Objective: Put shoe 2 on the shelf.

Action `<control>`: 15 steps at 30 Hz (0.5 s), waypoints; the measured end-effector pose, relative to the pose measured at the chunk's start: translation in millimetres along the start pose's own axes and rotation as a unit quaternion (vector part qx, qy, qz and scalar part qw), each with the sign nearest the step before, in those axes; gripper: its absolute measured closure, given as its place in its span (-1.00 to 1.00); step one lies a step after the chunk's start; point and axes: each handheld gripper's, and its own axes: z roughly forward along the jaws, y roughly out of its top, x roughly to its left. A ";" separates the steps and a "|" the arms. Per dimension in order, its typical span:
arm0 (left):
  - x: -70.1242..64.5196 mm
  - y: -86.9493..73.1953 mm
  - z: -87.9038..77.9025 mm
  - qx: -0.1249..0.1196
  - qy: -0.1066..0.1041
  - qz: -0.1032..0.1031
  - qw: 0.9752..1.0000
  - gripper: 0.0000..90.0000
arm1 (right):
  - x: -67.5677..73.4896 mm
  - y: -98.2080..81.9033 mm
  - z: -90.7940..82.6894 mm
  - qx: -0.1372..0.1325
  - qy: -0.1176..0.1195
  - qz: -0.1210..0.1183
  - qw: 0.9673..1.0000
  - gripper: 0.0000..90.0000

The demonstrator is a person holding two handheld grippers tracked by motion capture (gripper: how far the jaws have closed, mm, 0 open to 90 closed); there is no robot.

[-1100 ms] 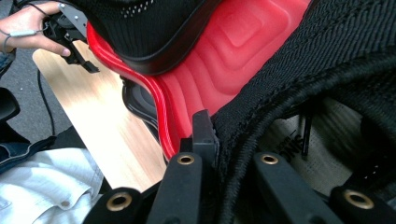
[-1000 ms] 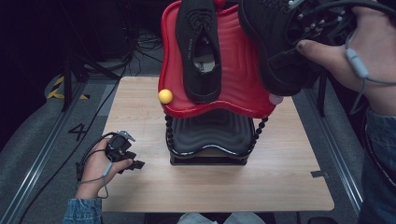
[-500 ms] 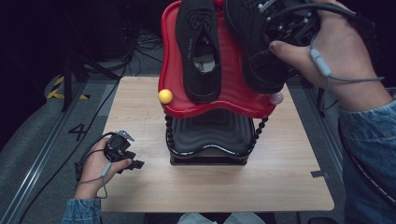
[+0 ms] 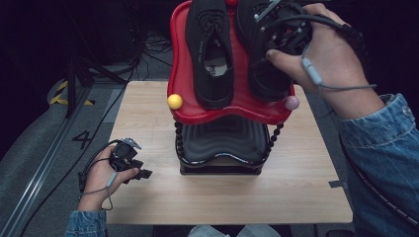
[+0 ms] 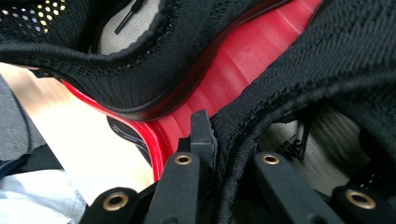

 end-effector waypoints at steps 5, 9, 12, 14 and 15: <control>0.2 -0.4 0.0 -0.002 -0.001 -0.001 1.000 0.00 | 8.4 3.0 10.0 -0.001 0.006 -0.002 1.000 0.83; 0.5 -0.4 -1.1 -0.003 0.002 0.000 1.000 0.00 | 10.0 2.0 19.3 0.007 0.011 -0.002 1.000 0.80; 0.4 -0.2 -0.7 -0.003 -0.001 -0.001 1.000 0.00 | 10.8 1.5 22.3 0.006 0.012 -0.003 1.000 0.80; 0.3 0.0 0.2 -0.001 -0.004 -0.001 1.000 0.00 | 10.8 1.9 23.4 0.000 0.012 -0.006 1.000 0.80; 0.3 0.2 0.1 0.000 -0.005 -0.001 1.000 0.00 | 10.8 2.2 24.1 -0.001 0.012 -0.004 1.000 0.80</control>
